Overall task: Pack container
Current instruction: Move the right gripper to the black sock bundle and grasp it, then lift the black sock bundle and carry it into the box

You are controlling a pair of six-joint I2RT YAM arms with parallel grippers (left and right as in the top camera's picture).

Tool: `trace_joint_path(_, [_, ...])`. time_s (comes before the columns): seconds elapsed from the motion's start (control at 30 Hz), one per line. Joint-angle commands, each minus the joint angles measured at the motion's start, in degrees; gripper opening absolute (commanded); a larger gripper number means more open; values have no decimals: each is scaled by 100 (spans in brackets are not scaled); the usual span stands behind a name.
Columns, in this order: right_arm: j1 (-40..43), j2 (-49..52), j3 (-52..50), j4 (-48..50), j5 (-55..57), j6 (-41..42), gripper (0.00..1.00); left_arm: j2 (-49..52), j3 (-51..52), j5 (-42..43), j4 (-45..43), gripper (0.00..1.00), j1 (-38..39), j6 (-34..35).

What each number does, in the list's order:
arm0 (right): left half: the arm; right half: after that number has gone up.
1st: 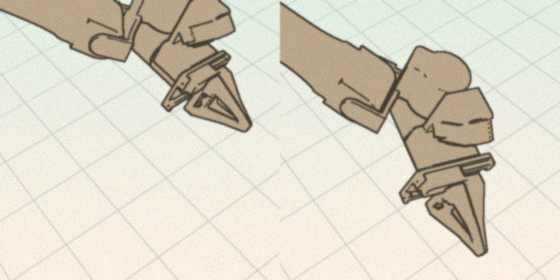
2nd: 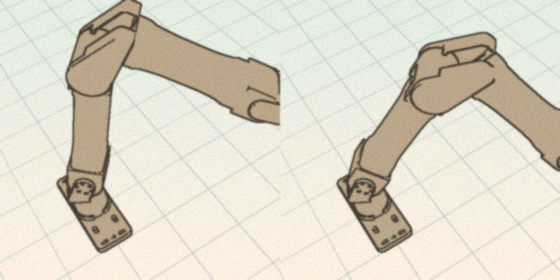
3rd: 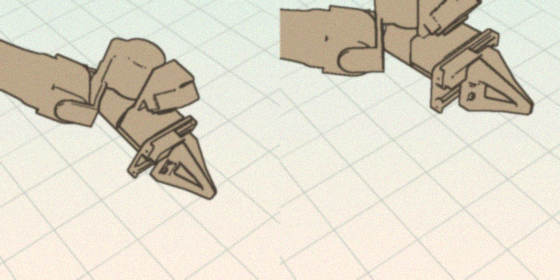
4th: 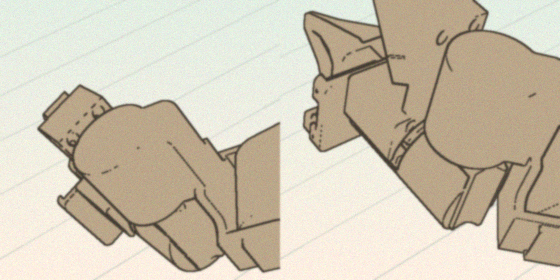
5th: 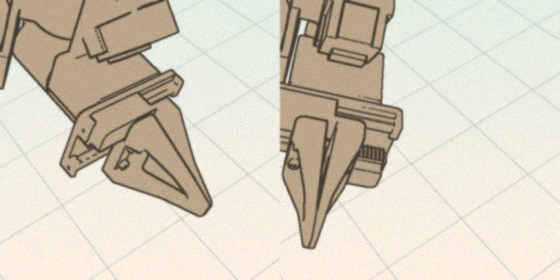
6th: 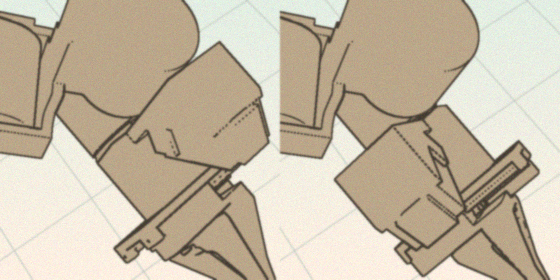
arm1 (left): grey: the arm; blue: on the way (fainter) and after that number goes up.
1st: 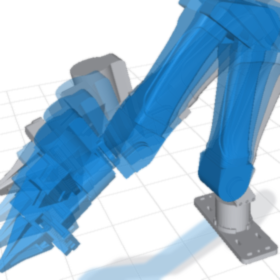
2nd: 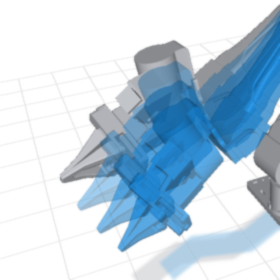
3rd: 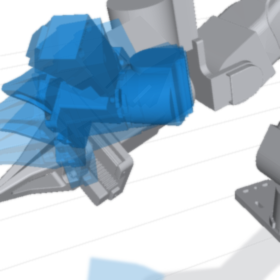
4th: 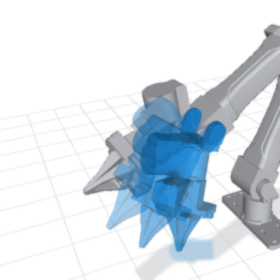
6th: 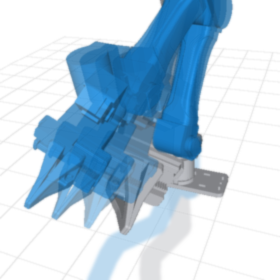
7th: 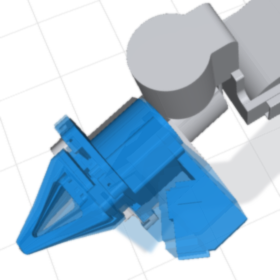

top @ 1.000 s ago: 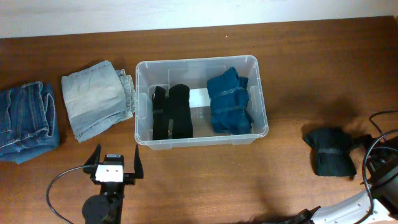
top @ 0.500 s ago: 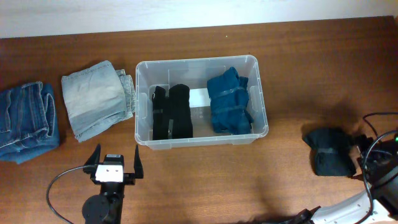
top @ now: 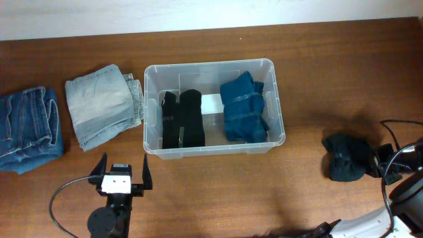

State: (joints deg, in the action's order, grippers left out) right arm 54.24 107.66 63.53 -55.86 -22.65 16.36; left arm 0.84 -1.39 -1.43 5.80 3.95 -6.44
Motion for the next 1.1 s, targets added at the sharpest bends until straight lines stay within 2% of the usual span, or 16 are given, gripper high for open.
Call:
trace_joint_path(0.0, [-28, 175, 153, -173, -13, -160, 12, -50, 39, 61, -20, 100, -35, -57])
trace_joint_path(0.13, [-127, -66, 658, -437, -590, -553, 12, -50, 39, 63, -20, 100, -35, -57])
trace_joint_path(0.3, [-568, -584, 1528, -835, -1257, -671, 12, -50, 37, 61, -20, 100, -35, -57])
trace_joint_path(0.53, [-1725, -1344, 3003, -1217, -1906, -459, 12, -50, 39, 61, -17, 100, -35, -57])
trace_joint_path(0.67, [-2677, -1609, 3589, -1032, -1912, -68, 12, -50, 39, 61, -20, 100, -35, -57])
trace_joint_path(0.8, [-3659, -1674, 3720, -562, -1856, 407, 12, -50, 39, 61, -20, 100, -35, -57])
trace_joint_path(1.07, [-5696, -1309, 3713, 136, -428, 1578, 11, -50, 37, 61, -17, 100, -37, -57])
